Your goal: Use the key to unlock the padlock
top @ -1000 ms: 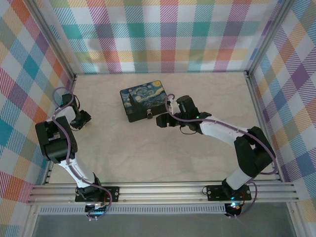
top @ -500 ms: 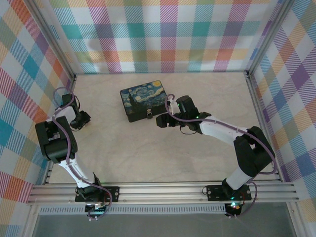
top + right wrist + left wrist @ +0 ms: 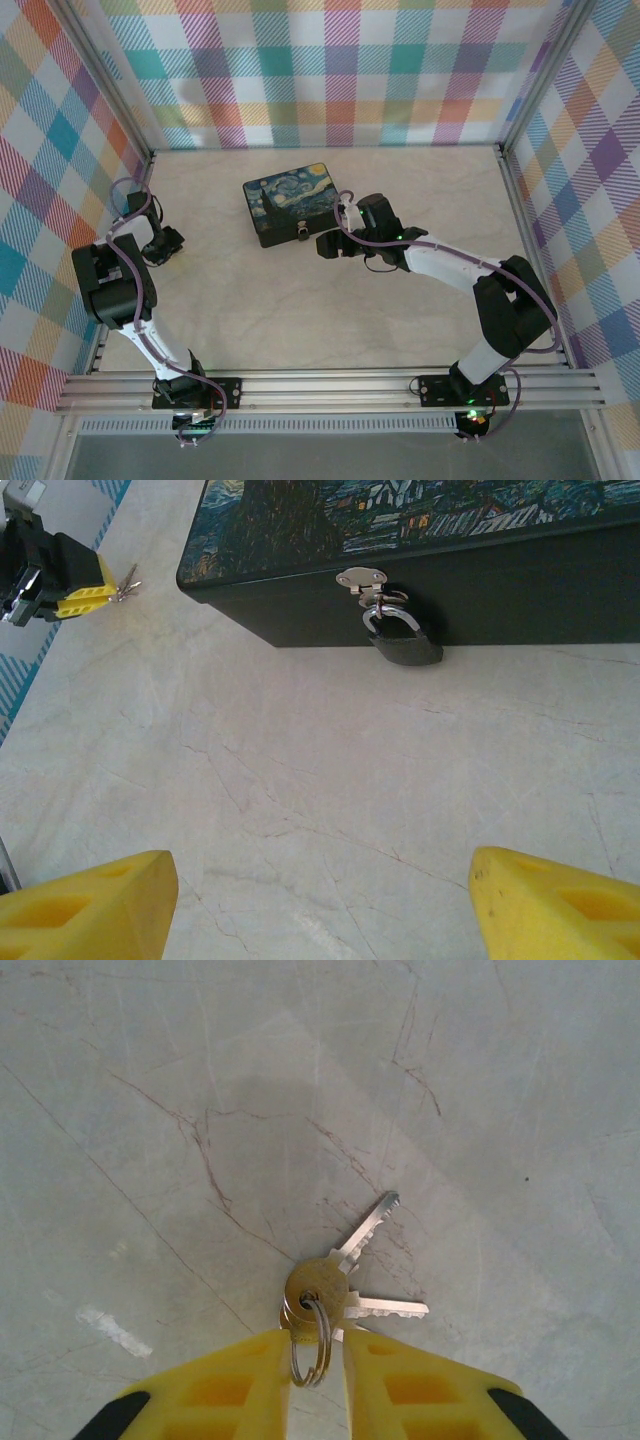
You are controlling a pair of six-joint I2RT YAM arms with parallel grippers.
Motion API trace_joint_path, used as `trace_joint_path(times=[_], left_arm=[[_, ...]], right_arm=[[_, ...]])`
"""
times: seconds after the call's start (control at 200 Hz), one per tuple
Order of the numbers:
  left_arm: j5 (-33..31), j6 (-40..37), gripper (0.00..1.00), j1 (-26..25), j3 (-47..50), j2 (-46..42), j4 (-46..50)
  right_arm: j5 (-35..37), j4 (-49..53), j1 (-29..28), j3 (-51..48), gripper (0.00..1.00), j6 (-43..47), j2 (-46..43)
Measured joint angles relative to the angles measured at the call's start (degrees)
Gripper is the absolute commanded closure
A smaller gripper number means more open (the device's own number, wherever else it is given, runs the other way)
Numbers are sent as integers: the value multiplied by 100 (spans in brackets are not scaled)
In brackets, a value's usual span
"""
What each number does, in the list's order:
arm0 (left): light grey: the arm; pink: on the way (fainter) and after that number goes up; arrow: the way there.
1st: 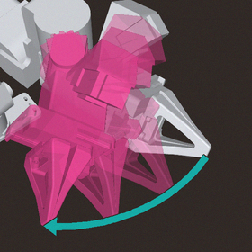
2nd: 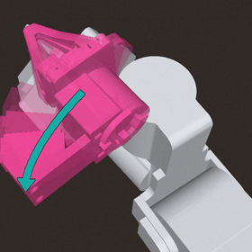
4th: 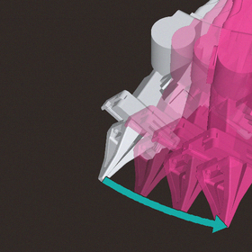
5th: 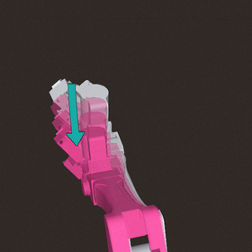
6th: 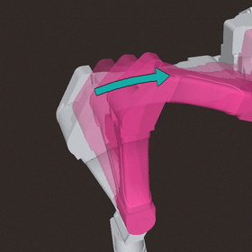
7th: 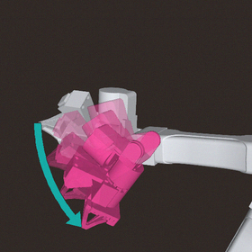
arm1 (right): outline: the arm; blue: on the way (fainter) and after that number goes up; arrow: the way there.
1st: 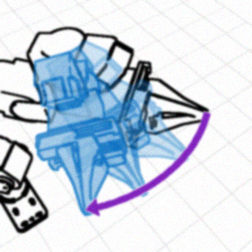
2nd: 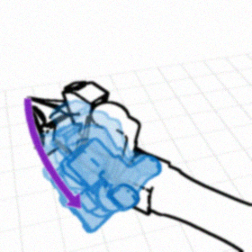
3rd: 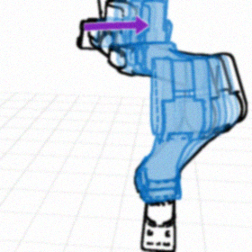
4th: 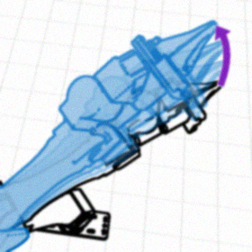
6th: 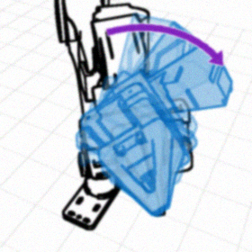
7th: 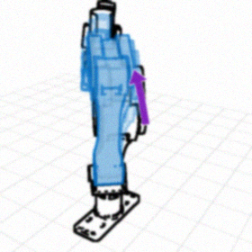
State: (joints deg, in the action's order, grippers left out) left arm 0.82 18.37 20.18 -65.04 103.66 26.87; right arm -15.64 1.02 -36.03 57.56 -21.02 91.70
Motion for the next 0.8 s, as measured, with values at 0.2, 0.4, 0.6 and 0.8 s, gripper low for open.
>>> trace_joint_path(times=[0.2,0.4,0.6,0.8], left_arm=[[-2,-4,89,0,0,15,2],[0,2,93,-35,-4,11,17],[96,149,99,-208,-164,-15,332],[138,369,99,-1117,-442,-468,809]], right_arm=[[0,0,0,0,23,0,0],[0,-2,0,0,23,0,13],[-48,-17,0,0,23,-109,155],[-111,-151,0,-146,24,-376,181]])
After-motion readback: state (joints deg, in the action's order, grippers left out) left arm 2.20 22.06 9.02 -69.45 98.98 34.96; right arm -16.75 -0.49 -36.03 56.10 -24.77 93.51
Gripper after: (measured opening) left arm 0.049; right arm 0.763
